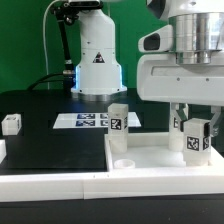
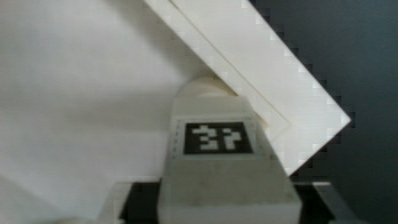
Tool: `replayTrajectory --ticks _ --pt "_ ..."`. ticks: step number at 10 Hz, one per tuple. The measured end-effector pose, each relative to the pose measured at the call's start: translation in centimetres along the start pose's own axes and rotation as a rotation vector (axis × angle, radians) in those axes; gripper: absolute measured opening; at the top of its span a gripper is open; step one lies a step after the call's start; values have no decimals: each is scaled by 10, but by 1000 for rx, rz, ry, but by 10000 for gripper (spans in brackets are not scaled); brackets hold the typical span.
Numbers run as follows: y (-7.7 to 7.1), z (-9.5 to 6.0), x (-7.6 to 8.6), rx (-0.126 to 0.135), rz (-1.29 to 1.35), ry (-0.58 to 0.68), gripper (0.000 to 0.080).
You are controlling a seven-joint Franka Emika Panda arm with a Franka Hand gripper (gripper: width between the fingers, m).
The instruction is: Assemble square table
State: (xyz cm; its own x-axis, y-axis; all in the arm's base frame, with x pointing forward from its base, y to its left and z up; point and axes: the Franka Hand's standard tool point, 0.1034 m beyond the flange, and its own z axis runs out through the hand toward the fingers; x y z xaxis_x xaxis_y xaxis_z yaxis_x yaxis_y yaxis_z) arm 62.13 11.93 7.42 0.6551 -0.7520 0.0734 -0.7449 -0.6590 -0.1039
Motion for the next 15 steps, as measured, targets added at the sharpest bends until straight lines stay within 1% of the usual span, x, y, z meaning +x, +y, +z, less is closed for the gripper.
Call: replayTrajectory --ticks 1,2,3,4,6,7,8,9,10,11,13,14,15 --pt "0 0 -2 -5 186 3 291" --pt "1 0 -2 -8 265 -8 291" --pt "3 0 1 -2 379 -25 291" --pt "5 0 4 0 436 -33 291" --pt "5 0 3 -1 467 -35 291" --pt "5 0 3 0 448 -35 400" --pt "5 0 3 0 422 -35 537" --pt "4 0 2 1 402 -36 615" --pt "4 -1 3 3 337 -35 615" --pt "4 -1 4 9 189 -30 642" --pt "1 -2 3 13 -6 -28 648" --pt "1 -2 5 18 -156 -25 649" --pt "1 -2 5 19 -248 -24 649"
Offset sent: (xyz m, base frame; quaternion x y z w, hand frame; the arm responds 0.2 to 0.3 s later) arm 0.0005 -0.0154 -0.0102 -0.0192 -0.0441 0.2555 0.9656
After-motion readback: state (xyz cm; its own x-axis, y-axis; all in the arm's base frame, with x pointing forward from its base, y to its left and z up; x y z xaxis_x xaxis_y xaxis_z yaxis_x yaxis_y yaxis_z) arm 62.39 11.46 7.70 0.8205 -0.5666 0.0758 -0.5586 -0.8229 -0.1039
